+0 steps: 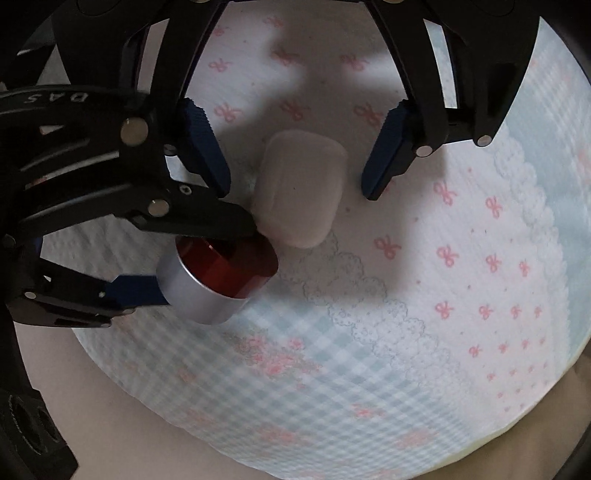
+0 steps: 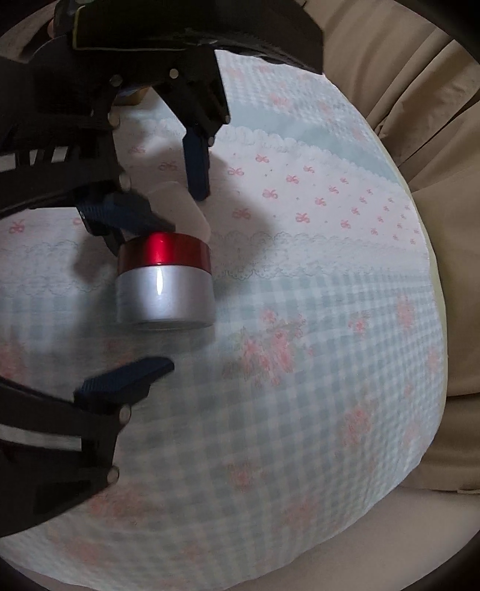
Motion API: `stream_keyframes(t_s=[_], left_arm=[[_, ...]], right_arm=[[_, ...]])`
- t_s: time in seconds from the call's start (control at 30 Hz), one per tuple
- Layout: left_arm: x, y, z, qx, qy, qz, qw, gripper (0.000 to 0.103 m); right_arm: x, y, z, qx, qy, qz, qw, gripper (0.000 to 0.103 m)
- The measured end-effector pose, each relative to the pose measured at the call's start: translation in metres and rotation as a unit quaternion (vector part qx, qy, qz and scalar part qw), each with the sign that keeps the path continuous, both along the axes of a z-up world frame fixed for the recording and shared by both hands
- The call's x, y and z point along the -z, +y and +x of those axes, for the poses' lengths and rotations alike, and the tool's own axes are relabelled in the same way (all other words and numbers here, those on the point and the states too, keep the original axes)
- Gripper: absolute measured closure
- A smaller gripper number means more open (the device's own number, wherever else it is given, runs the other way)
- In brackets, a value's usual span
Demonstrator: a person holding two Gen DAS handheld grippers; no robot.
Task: Organize rigid objects
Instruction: 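Grasp the white earbud case with the left tool while the right tool grasps the red-and-silver jar, then carry the earbud case and red-and-silver jar over the cardboard box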
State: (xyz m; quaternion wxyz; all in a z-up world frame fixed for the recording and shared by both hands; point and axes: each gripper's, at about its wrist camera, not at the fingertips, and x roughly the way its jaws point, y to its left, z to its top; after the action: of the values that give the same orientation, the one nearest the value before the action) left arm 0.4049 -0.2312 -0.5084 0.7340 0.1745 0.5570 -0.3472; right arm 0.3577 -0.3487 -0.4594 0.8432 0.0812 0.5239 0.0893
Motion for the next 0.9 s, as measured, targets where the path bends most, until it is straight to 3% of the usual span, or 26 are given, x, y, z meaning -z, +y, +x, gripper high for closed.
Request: stream_keyframes(t_s=[0.03,0.17,0.47,0.9], left_arm=[[0.000,0.000,0.001,0.001,-0.006,0.004,1.0000,0.045],[-0.001,0.002,0.007,-0.003,-0.007,-0.004,1.0000,0.061],[-0.006,0.007,0.010,-0.007,-0.005,-0.001,1.0000,0.061],[-0.046,0.037,0.005,-0.078,0.019,-0.038,0.9960,0.061]], right_arm=[[-0.001,0.000,0.000,-0.004,-0.005,0.006,1.000,0.060],[-0.004,0.002,-0.003,-0.005,-0.014,-0.003,1.000,0.062],[-0.007,-0.002,-0.003,0.010,-0.014,0.007,1.000,0.063],[-0.032,-0.021,-0.025,0.049,-0.024,0.017,0.998,0.065]])
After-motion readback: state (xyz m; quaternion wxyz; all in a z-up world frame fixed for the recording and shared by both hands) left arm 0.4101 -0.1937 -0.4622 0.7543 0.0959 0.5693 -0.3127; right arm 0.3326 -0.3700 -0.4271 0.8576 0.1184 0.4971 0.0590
